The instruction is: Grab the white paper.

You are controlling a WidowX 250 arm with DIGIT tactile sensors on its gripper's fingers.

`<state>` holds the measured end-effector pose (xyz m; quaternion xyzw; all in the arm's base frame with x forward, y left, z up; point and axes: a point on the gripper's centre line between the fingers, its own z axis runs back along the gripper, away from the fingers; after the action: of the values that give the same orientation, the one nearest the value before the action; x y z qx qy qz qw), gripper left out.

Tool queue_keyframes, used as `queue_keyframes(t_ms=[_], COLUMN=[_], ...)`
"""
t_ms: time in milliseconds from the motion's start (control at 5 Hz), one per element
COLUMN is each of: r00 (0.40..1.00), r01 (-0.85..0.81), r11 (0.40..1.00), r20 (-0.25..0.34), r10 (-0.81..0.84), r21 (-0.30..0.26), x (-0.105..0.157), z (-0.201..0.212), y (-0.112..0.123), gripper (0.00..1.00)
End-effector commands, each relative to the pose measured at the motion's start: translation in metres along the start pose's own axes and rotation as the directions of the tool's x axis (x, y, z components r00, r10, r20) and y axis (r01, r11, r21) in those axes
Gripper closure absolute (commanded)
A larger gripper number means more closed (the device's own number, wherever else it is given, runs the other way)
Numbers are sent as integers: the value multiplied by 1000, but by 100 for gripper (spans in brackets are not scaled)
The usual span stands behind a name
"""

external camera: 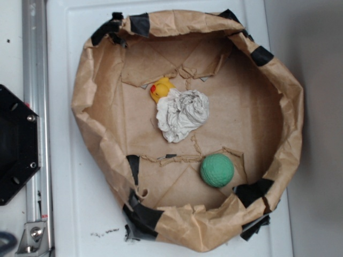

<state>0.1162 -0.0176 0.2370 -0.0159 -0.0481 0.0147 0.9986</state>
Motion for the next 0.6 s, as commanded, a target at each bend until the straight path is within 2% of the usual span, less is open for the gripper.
queue_keyframes(t_ms=[0,400], r00=[1000,996], r01=[0,-85], r11=[1000,996], r20=[0,41], r10=[0,83], r21=[0,40], x=[0,65], z=[0,-35], y=[0,23], gripper=[0,0])
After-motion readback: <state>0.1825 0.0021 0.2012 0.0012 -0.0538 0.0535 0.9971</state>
